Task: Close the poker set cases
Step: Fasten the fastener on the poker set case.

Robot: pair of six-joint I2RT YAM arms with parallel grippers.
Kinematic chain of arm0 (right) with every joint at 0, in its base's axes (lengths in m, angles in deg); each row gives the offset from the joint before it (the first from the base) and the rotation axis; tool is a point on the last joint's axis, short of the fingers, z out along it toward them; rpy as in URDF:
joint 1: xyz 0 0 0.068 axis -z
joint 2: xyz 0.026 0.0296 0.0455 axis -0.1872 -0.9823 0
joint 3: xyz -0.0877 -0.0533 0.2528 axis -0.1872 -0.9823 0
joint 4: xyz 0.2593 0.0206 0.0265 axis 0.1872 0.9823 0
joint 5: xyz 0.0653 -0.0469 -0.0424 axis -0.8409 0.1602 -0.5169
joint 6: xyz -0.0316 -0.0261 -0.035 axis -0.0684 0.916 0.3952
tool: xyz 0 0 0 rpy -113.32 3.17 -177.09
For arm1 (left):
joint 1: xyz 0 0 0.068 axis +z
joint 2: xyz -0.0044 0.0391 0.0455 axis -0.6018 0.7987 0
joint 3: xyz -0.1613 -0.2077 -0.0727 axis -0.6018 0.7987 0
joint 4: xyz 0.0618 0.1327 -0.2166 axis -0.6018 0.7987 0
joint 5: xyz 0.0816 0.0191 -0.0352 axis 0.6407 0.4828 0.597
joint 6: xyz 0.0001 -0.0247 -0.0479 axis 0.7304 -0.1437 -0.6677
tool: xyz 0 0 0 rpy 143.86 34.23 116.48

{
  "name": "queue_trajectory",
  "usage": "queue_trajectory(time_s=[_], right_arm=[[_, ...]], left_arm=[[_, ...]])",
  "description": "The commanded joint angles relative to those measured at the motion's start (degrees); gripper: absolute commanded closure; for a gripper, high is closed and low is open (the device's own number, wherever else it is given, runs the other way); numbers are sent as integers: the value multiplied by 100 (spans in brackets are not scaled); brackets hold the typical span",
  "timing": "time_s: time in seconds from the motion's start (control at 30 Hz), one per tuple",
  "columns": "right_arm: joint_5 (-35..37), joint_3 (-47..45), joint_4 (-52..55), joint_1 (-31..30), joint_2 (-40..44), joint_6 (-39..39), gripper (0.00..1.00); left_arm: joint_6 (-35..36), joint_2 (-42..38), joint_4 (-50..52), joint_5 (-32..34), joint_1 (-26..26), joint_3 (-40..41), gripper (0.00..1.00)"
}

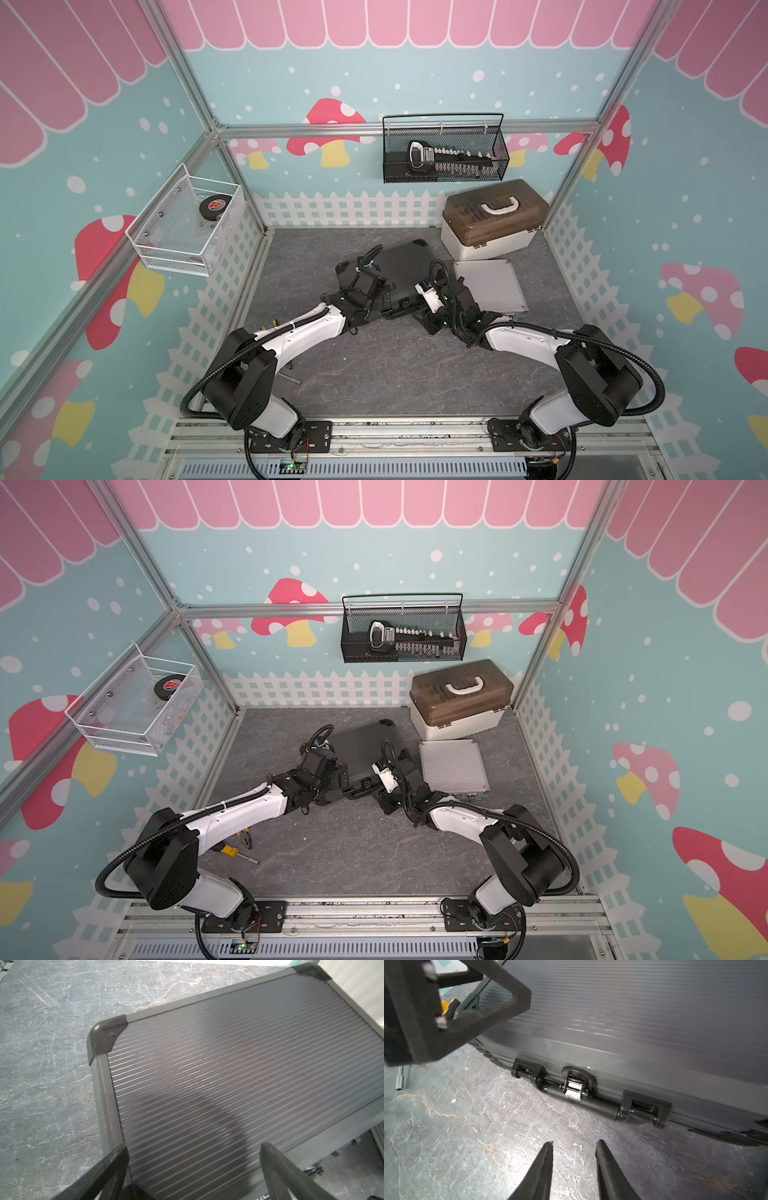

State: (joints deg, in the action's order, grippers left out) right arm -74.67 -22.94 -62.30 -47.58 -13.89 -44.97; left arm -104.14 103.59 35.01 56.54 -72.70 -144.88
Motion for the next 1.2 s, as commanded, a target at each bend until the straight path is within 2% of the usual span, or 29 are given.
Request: queue_trajectory(time_s=[0.0,0.13,0.27,0.47,0.57,0.7,0.8,1.17], right_arm=[[-88,150,-6,-16,-26,59,64],[225,392,73,-20,-109,47,62],[650,855,495,-12,-188,391,59],[1488,1701,1223,62,-378,629,47],[1702,2249,1619,161,-639,679,45],[1731,2810,1964,348,-941,535,37],[1625,3222,2269,504,-1162,451,34],[946,4041,3007,1210,-1709,244,32]], left_arm=[[-53,89,-48,-37,-9,7,1],[-69,191,-136,-63,-10,-27,1],[-196,361,-179,-112,-9,-33,1],[-358,510,-283,-163,-14,101,1],[-386,565,-291,-191,-7,138,1],[-450,581,-312,-214,-12,197,1],[-516,484,-412,-252,-9,330,1],[-676,265,-471,-362,-10,593,1]])
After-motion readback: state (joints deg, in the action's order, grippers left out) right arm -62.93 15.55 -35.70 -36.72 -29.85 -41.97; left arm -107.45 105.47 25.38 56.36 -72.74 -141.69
